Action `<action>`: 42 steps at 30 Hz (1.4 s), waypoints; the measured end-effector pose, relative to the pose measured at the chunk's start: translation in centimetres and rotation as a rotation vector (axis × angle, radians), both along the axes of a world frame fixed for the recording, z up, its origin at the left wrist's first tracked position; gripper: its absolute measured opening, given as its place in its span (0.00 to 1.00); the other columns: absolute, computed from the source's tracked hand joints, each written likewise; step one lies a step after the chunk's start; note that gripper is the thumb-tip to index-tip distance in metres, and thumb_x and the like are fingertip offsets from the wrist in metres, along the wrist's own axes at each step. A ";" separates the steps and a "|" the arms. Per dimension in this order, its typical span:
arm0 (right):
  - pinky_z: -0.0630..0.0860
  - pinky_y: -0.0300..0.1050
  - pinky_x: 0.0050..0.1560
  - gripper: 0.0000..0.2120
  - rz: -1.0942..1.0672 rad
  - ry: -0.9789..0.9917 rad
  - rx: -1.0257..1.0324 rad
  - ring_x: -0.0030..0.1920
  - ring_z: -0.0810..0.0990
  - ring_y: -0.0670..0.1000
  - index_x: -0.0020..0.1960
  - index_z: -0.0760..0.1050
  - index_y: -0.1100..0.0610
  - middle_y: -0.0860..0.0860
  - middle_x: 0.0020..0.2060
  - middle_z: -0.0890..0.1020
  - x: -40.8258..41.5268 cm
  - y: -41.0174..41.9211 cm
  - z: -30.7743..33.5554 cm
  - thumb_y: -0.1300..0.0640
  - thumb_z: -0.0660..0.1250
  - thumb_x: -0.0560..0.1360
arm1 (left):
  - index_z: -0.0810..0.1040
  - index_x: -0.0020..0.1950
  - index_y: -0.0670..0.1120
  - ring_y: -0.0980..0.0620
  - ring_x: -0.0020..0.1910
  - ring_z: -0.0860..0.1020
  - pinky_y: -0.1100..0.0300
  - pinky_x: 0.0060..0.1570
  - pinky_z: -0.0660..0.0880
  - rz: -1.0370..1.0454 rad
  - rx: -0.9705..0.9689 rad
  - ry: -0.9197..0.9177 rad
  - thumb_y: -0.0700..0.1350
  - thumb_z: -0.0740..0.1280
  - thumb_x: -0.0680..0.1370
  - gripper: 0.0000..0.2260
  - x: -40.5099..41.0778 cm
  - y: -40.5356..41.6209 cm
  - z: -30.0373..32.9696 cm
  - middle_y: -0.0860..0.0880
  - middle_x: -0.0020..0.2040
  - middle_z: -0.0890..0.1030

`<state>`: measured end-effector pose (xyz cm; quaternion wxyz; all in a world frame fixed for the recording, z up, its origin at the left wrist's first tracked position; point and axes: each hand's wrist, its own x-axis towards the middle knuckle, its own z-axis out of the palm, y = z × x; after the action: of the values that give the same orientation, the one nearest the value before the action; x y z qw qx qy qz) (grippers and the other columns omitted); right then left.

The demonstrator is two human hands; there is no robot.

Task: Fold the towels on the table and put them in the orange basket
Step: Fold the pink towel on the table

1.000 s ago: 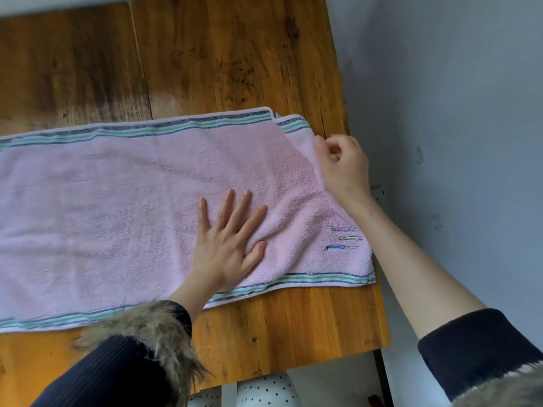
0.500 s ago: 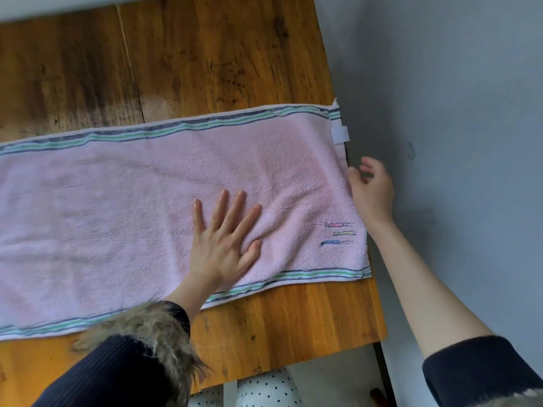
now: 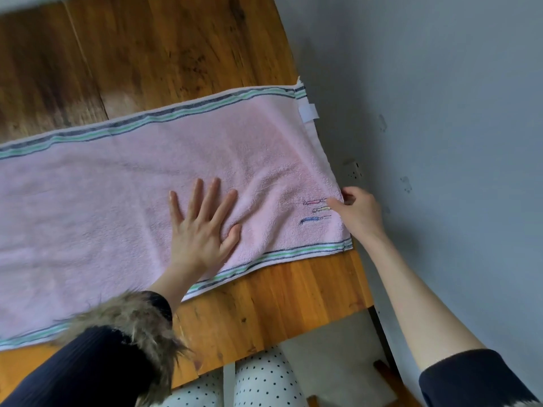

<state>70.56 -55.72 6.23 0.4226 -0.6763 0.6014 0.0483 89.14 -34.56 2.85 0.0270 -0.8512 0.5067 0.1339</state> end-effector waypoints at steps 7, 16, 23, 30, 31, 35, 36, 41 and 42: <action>0.78 0.48 0.41 0.11 -0.034 0.035 -0.064 0.37 0.76 0.51 0.45 0.72 0.60 0.50 0.36 0.75 0.3 0.5 1.4 0.53 0.70 0.72 | 0.55 0.75 0.56 0.47 0.76 0.44 0.36 0.70 0.38 0.020 -0.010 0.050 0.61 0.48 0.77 0.27 0.0 -0.1 0.2 0.50 0.77 0.51; 0.81 0.40 0.40 0.04 0.012 -0.288 0.166 0.34 0.83 0.48 0.48 0.74 0.58 0.53 0.43 0.81 4.9 4.0 4.0 0.57 0.63 0.78 | 0.78 0.58 0.45 0.46 0.69 0.64 0.49 0.68 0.60 0.259 -0.389 0.422 0.53 0.56 0.74 0.20 -3.5 -0.4 2.9 0.46 0.63 0.75; 0.80 0.37 0.36 0.12 0.077 -0.256 0.155 0.32 0.82 0.44 0.48 0.78 0.58 0.52 0.37 0.83 5.6 3.5 4.0 0.53 0.59 0.80 | 0.79 0.53 0.48 0.49 0.49 0.75 0.57 0.49 0.73 0.521 -0.307 0.710 0.61 0.63 0.72 0.20 -6.0 -3.9 3.0 0.52 0.45 0.80; 0.75 0.47 0.49 0.16 -0.067 -0.107 -0.227 0.44 0.78 0.52 0.48 0.75 0.60 0.53 0.43 0.80 8.8 -2.8 2.3 0.48 0.56 0.79 | 0.73 0.37 0.48 0.46 0.42 0.73 0.62 0.34 0.62 0.506 -0.267 0.728 0.44 0.68 0.72 0.06 -5.2 -4.1 2.4 0.55 0.33 0.73; 0.73 0.46 0.49 0.16 -0.052 -0.073 -0.210 0.46 0.76 0.52 0.49 0.75 0.60 0.52 0.44 0.78 9.6 -3.7 2.0 0.48 0.56 0.80 | 0.73 0.37 0.48 0.46 0.42 0.73 0.62 0.34 0.63 0.508 -0.256 0.765 0.44 0.68 0.73 0.06 -5.1 -3.9 2.3 0.54 0.33 0.74; 0.66 0.42 0.37 0.18 -0.006 -0.032 -0.135 0.36 0.70 0.51 0.31 0.68 0.55 0.49 0.30 0.72 12.5 -5.5 1.3 0.51 0.58 0.79 | 0.77 0.41 0.44 0.48 0.40 0.75 0.61 0.37 0.71 0.483 -0.216 0.858 0.42 0.67 0.75 0.04 -5.0 -3.0 2.8 0.50 0.35 0.77; 0.66 0.41 0.35 0.18 -0.033 -0.047 -0.106 0.35 0.71 0.50 0.31 0.67 0.54 0.49 0.30 0.72 13.1 -5.6 1.2 0.51 0.59 0.79 | 0.77 0.42 0.44 0.50 0.39 0.75 0.65 0.36 0.70 0.488 -0.217 0.877 0.42 0.67 0.75 0.03 -5.0 -3.0 3.1 0.51 0.35 0.77; 0.76 0.43 0.45 0.08 -0.101 -0.029 -0.122 0.47 0.80 0.54 0.45 0.78 0.58 0.54 0.46 0.81 15.0 -5.6 1.5 0.55 0.64 0.77 | 0.74 0.40 0.46 0.59 0.34 0.72 0.72 0.33 0.68 0.575 -0.197 1.010 0.42 0.68 0.75 0.06 -4.3 -2.4 3.7 0.55 0.33 0.74; 0.76 0.43 0.47 0.08 -0.101 -0.032 -0.139 0.49 0.80 0.53 0.50 0.78 0.59 0.54 0.49 0.81 15.2 -5.4 1.8 0.56 0.64 0.77 | 0.73 0.39 0.47 0.58 0.34 0.72 0.71 0.33 0.68 0.599 -0.190 1.030 0.42 0.69 0.75 0.06 -4.0 -2.1 3.8 0.54 0.34 0.75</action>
<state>85.75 -61.16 8.00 0.3863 -0.6735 0.6297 -0.0258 85.11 -36.67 6.67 -0.3369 -0.7812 0.2027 0.4848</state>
